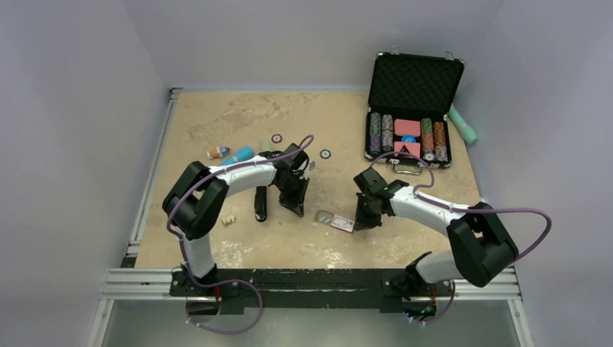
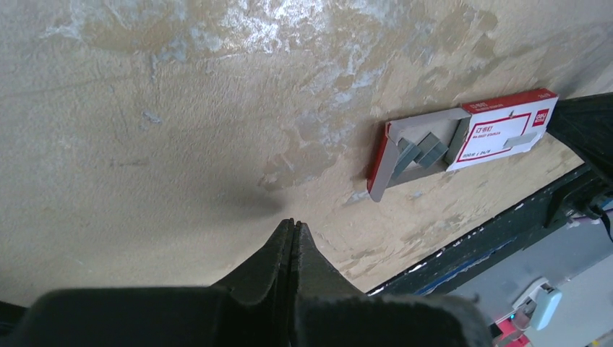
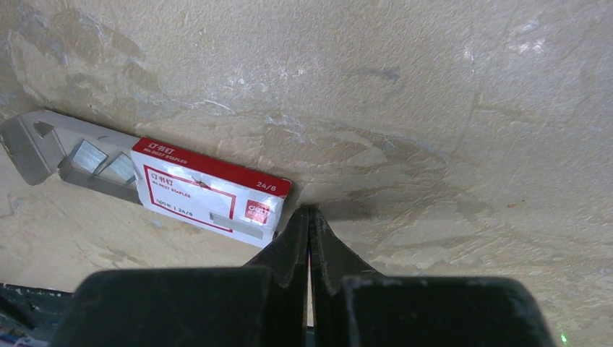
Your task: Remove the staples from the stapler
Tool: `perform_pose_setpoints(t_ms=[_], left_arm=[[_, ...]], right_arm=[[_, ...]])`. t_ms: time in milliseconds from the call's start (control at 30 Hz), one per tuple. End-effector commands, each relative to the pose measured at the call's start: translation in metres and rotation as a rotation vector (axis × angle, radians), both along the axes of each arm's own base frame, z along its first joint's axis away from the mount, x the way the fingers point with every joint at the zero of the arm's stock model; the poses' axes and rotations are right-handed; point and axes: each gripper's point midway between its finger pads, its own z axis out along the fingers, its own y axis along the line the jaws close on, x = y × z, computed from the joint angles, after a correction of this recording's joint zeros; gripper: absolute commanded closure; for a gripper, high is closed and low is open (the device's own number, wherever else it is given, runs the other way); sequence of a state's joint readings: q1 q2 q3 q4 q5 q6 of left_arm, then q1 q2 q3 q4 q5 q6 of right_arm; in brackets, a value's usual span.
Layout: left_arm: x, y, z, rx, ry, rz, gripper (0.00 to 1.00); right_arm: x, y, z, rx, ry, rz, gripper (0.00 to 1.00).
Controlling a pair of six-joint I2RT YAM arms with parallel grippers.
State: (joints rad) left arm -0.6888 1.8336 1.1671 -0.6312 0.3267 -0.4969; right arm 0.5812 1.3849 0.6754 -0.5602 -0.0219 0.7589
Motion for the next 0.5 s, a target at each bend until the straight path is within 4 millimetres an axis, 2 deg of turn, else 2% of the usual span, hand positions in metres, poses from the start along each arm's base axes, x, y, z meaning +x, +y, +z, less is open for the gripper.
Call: perform_pose_setpoints(t_ms=[0,167,467], left_arm=[[0.009,-0.022,0.007,-0.078,-0.008,0.011,1.0],[0.002,-0.032,0.0,-0.115,0.043,0.006,1.0],[-0.004,-0.035,-0.01,-0.117,0.071,0.011,1.0]], right_arm=[[0.013,0.006,0.003,0.007,-0.03,-0.01,1.0],[0.013,0.008,0.0,0.013,-0.022,0.004,1.0],[0.02,0.014,0.0,0.012,-0.024,0.035,1.0]])
